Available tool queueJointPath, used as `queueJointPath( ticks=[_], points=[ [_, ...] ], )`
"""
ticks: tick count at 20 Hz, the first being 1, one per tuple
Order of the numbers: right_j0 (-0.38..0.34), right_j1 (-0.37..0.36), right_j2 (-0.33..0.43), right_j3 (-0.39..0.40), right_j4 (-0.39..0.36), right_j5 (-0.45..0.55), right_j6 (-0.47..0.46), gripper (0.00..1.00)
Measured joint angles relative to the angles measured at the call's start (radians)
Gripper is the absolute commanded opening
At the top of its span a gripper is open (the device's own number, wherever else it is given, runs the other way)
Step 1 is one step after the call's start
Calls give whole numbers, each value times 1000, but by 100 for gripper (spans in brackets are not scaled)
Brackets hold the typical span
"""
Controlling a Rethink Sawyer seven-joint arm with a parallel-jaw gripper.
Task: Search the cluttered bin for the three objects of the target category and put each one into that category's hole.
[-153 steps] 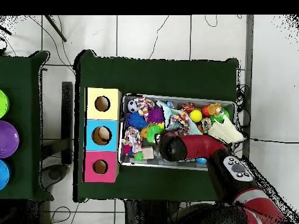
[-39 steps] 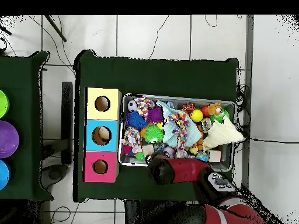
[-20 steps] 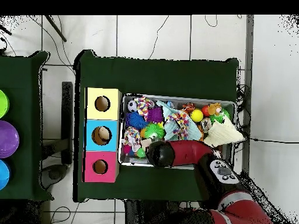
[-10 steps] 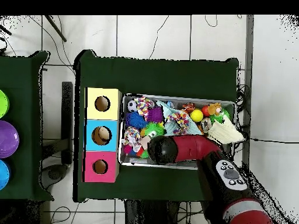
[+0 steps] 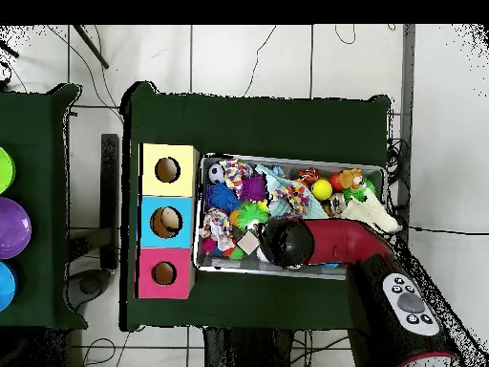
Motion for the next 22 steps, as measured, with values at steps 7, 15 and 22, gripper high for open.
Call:
queueJointPath(
  ticks=[7, 15, 22],
  points=[
    [-6, 11, 0, 0, -1, -2, 0, 100],
    [-5, 46, 0, 0, -1, -28, 0, 100],
    [12, 57, 0, 0, -1, -38, 0, 0]
  ],
)
